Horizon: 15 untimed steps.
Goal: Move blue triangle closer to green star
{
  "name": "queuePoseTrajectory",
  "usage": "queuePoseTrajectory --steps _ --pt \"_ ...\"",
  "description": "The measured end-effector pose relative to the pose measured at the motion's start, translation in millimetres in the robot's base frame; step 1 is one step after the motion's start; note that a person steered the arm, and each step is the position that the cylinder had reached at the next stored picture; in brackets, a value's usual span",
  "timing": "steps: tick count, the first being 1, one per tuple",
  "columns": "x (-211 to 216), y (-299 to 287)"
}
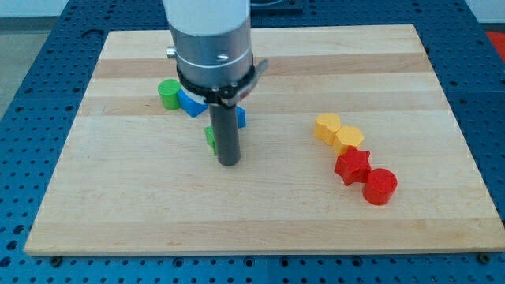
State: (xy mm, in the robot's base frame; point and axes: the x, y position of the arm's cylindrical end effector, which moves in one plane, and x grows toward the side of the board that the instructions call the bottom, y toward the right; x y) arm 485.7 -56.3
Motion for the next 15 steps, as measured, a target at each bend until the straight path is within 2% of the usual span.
queuePoseTrajectory --steps 2,4,5,6,7,8,9,10,11,13,15 --pt "-66 -35" --pt "-111 -68" --pt "-73 -60" --pt "-3 -52" --pt "29 -7" --pt "-25 71" --pt "-29 76" --pt "-76 64" --pt "-99 41" --pt "-113 19" --pt "-87 43"
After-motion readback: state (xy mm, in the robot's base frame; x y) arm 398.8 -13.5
